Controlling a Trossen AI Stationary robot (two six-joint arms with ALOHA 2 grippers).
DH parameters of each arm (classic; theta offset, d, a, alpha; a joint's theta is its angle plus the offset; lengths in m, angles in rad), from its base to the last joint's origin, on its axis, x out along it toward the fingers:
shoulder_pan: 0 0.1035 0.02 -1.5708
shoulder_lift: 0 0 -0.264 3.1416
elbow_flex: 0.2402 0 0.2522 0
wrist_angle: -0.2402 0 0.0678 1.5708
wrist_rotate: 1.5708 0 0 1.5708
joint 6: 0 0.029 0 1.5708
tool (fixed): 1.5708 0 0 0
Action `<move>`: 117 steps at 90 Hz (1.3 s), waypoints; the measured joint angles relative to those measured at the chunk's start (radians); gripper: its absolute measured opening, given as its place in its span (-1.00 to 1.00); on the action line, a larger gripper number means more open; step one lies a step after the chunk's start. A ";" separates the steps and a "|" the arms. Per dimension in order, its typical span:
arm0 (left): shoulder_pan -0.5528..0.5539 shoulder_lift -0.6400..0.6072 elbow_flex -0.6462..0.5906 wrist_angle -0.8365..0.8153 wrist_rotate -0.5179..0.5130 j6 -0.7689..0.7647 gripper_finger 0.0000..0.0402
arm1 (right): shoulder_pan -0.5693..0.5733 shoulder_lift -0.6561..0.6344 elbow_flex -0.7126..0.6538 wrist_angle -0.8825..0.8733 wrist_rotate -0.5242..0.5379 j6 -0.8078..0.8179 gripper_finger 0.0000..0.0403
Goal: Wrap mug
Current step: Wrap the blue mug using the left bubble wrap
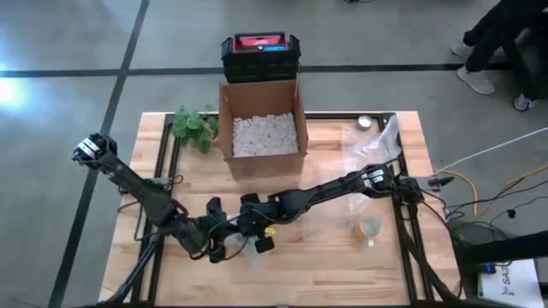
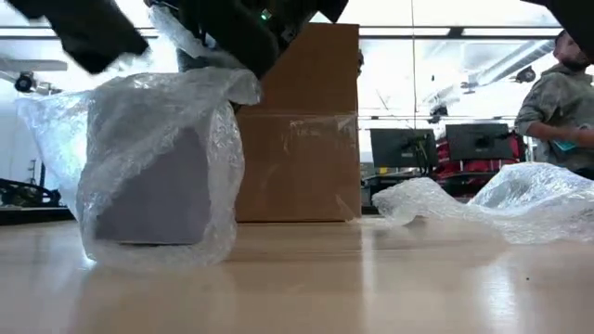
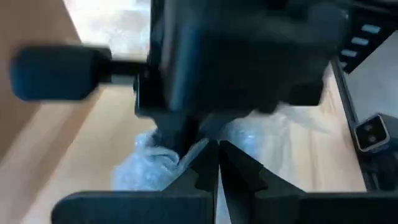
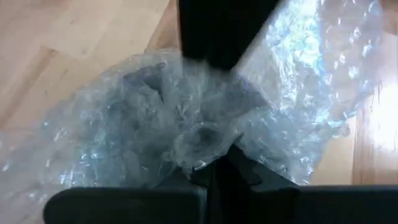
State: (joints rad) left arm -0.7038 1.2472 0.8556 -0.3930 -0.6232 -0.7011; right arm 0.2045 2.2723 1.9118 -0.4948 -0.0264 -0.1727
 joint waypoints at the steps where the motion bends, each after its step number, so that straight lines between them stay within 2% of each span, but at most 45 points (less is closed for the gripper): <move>1: 0.000 0.000 0.012 -0.021 0.000 -0.004 -1.00 | 0.000 0.000 0.001 0.000 0.000 -0.001 -0.99; 10: -0.003 0.011 0.080 -0.196 -0.002 -0.083 -1.00 | 0.001 0.000 0.011 -0.001 0.000 -0.006 -1.00; 19: -0.009 0.031 0.062 -0.278 0.000 -0.165 -1.00 | 0.001 0.000 0.013 -0.001 0.001 -0.007 -1.00; 25: -0.011 0.047 0.023 -0.224 -0.015 -0.158 -1.00 | 0.001 0.000 0.013 -0.001 0.001 -0.006 -1.00; 39: 0.005 0.108 -0.074 0.126 0.002 0.025 -1.00 | 0.001 0.000 0.013 -0.001 0.001 -0.003 -1.00; 46: 0.016 0.140 -0.098 0.211 -0.005 0.051 -1.00 | 0.001 0.000 0.013 -0.001 0.001 -0.004 -1.00; 59: 0.022 0.187 -0.103 0.217 -0.012 0.031 -1.00 | 0.001 0.000 0.042 -0.051 0.004 -0.009 -0.99; 82: 0.023 0.190 -0.099 0.212 -0.015 0.030 -1.00 | 0.000 -0.006 0.210 -0.253 0.004 0.001 -0.99; 101: 0.023 0.178 -0.101 0.210 -0.014 0.030 -1.00 | 0.007 0.008 0.208 -0.231 -0.003 0.060 -0.98; 117: 0.018 0.096 -0.066 0.149 0.012 0.031 -1.00 | 0.006 0.082 0.200 -0.216 0.000 0.067 -0.98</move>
State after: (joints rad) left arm -0.6854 1.3431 0.7900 -0.2436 -0.6113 -0.6698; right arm 0.2107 2.3539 2.1117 -0.7107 -0.0265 -0.1052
